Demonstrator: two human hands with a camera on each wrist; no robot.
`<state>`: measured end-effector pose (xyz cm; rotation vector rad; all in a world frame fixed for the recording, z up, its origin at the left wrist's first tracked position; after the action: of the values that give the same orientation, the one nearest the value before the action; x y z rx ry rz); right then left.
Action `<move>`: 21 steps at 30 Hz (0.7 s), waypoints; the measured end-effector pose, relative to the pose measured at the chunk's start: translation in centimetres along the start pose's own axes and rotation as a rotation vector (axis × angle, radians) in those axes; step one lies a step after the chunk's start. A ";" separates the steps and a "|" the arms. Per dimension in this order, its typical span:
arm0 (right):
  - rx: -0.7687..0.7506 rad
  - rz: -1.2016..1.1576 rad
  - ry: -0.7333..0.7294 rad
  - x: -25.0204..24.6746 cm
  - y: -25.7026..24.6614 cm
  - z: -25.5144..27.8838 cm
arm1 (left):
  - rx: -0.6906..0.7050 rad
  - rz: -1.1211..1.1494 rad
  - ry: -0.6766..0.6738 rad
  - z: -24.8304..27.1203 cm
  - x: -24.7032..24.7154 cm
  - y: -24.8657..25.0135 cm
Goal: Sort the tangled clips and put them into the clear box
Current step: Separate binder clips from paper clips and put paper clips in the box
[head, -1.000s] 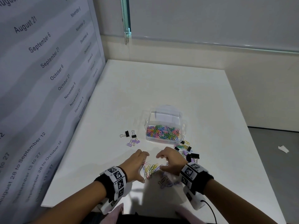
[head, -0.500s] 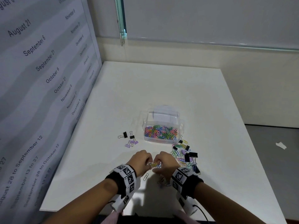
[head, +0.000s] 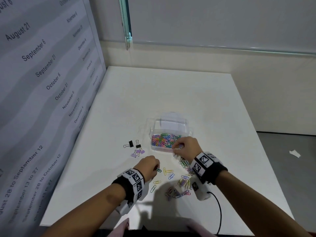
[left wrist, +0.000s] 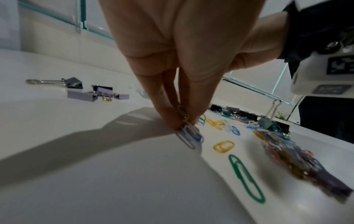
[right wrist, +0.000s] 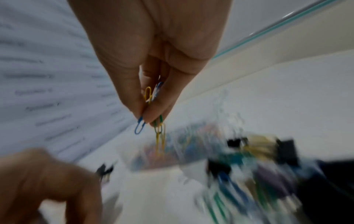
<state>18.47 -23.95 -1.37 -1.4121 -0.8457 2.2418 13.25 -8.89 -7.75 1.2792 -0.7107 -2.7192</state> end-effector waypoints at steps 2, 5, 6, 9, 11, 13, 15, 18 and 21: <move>-0.016 -0.048 0.072 -1.6 -0.6 -0.7 | -0.018 0.062 -0.008 -0.1 -0.4 -0.1; -0.008 -0.080 0.110 -2.8 -1.0 -1.3 | -0.036 0.167 -0.001 -0.3 -1.0 -0.4; 0.001 -0.070 0.104 -2.8 -0.9 -1.3 | -0.038 0.197 0.008 -0.4 -1.2 -0.5; 0.035 -0.044 0.086 -2.4 -0.3 -0.9 | -0.035 0.248 0.056 -0.6 -2.2 -0.6; 0.038 -0.065 0.093 -2.0 0.4 -0.3 | -0.032 0.275 0.103 -0.7 -3.2 -0.4; 0.032 -0.096 0.103 -1.6 1.3 0.5 | -0.006 0.326 0.139 -0.8 -4.4 0.0; 0.044 -0.101 0.105 -1.3 2.1 1.4 | 0.021 0.359 0.165 -1.1 -5.9 0.4; 0.039 -0.048 0.059 -0.8 3.2 2.8 | 0.050 0.416 0.225 -1.7 -8.2 1.2; 0.048 0.047 -0.053 0.0 4.7 4.1 | 0.060 0.421 0.300 -2.3 -10.1 1.8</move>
<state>14.88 -28.67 -3.15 -1.3705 -0.7775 2.3275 21.33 -8.99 -0.99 1.3298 -0.9098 -2.1359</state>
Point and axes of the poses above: each hand's wrist, its own z-axis away from the middle knuckle, its own x-axis out of the palm, y = z × x, the point moved 5 cm from there along -z, towards the middle knuckle, and after that the axes turned 8 degrees about -y, right-handed, at the moved point
